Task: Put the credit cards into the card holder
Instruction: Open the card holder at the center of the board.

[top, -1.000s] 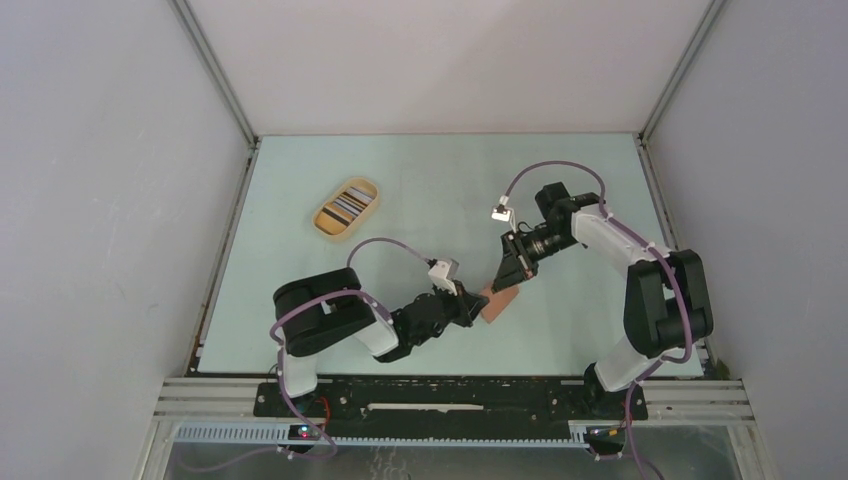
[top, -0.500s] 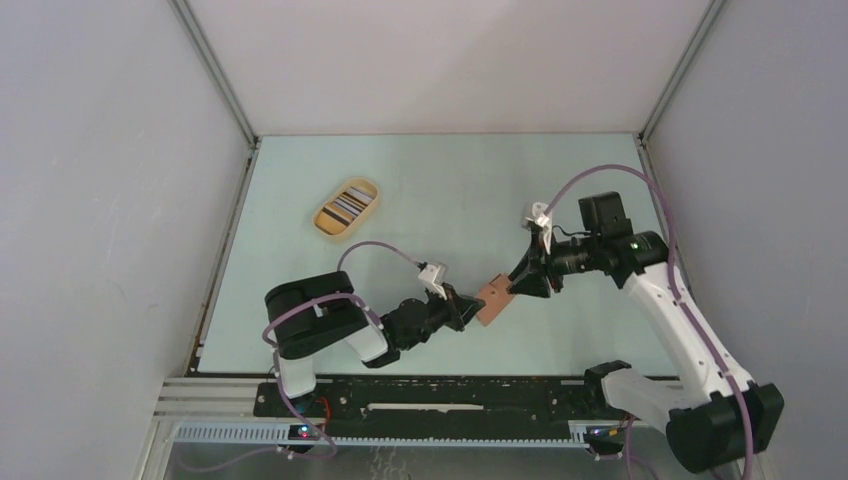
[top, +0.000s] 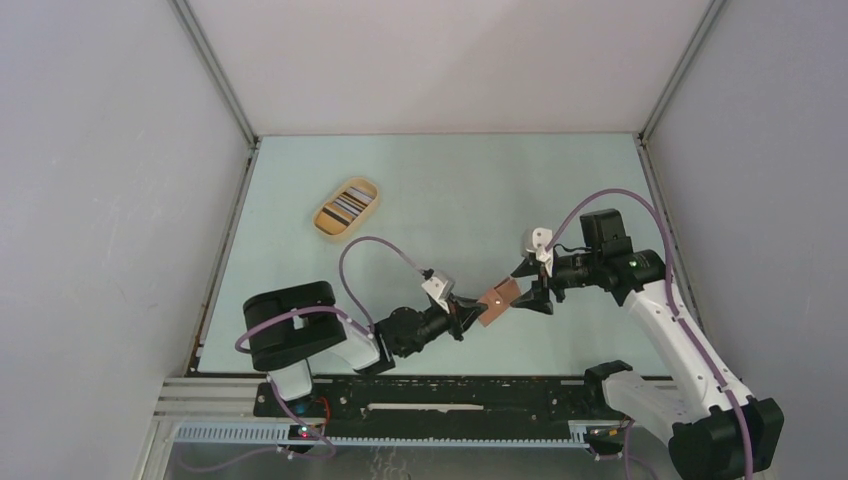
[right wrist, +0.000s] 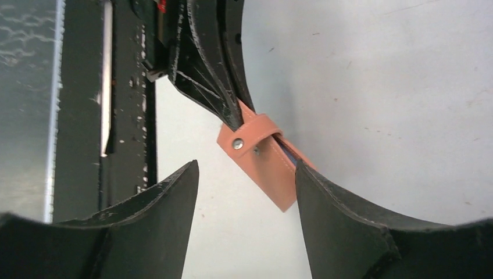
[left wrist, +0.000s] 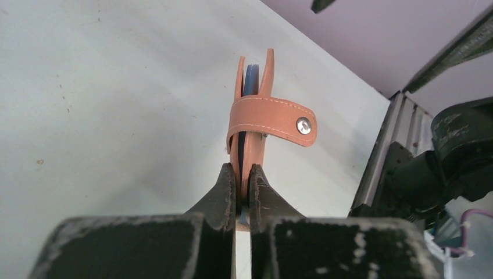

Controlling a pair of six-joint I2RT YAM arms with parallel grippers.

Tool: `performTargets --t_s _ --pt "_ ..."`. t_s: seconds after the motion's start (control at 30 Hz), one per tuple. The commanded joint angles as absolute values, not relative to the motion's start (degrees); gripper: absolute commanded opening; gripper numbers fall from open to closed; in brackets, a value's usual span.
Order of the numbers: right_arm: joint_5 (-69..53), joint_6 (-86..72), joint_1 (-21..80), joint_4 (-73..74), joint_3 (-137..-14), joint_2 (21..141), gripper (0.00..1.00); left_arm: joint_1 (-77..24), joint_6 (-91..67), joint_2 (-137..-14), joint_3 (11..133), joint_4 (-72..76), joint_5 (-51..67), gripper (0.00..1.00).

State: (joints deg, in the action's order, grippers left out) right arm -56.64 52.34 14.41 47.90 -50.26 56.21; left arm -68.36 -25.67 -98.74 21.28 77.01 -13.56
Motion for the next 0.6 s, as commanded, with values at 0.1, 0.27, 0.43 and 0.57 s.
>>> performTargets --t_s 0.1,0.27,0.43,0.57 --pt "-55.5 71.1 14.4 49.9 -45.9 51.3 0.78 -71.7 -9.4 -97.0 20.9 79.1 -16.0 0.00" --pt "-53.0 79.8 15.2 51.8 -43.3 50.7 0.82 -75.1 -0.3 -97.4 21.3 79.5 -19.1 0.00" --pt "-49.8 79.6 16.7 50.7 -42.7 53.2 0.79 -77.6 6.1 -99.1 22.2 80.2 -20.4 0.00" --pt "-46.5 80.5 19.1 49.6 -41.4 54.6 0.75 -78.7 8.5 -99.8 22.7 80.5 -21.0 0.00"
